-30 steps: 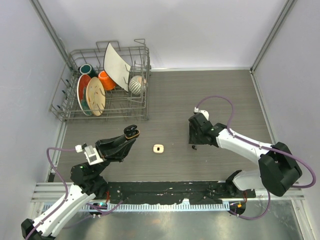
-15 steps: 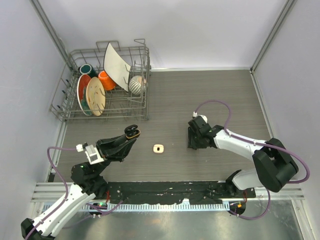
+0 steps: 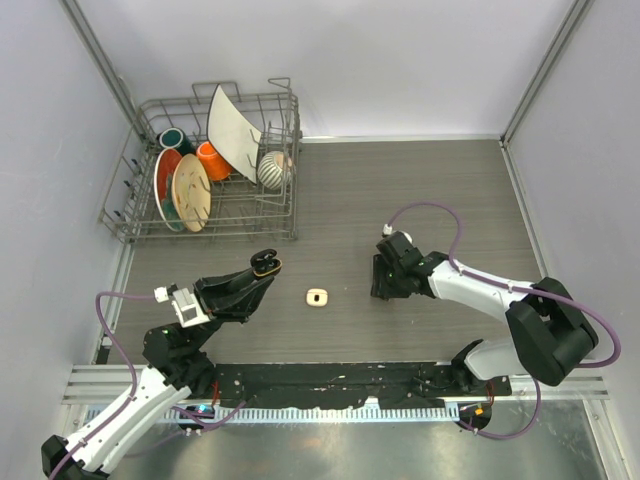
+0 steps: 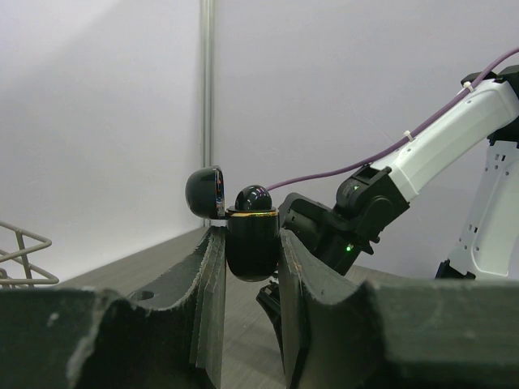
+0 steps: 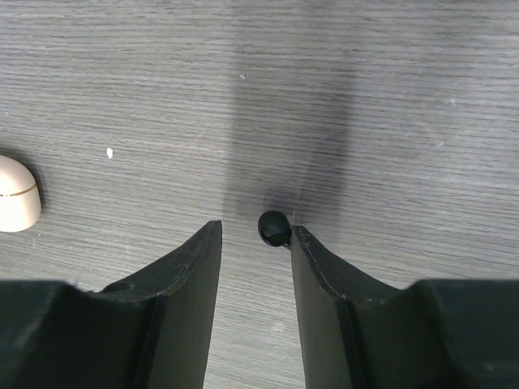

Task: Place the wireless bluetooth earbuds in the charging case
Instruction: Pick up the earbud from the center of the board.

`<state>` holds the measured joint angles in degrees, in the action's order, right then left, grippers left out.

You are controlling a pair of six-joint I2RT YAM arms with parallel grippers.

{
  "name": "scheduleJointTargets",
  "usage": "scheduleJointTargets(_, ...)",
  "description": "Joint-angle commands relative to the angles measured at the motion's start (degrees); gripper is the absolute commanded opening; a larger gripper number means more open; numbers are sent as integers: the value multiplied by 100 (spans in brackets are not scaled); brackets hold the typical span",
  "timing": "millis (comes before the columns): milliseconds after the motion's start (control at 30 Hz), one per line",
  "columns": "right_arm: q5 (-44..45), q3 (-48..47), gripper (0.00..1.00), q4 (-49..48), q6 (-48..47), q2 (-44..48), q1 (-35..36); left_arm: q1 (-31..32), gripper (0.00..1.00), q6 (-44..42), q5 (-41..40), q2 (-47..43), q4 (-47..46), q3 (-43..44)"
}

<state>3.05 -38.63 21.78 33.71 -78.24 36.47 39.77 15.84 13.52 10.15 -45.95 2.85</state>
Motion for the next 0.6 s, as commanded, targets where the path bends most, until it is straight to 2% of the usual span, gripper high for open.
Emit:
scheduleJointTargets(0, 20, -109, 45, -192, 21, 125, 106, 22, 0, -89, 28, 39, -221, 66)
scheduleJointTargets(233, 274, -329, 40, -96, 109, -42, 483, 22, 0, -89, 28, 22, -212, 58)
scheduleJointTargets(400, 749, -470, 35, 116, 328, -148, 1150, 13, 0, -63, 28, -22, -177, 58)
scheduleJointTargets(567, 1039, -496, 30, 256, 592, -306, 1521, 22, 0, -37, 28, -66, -159, 49)
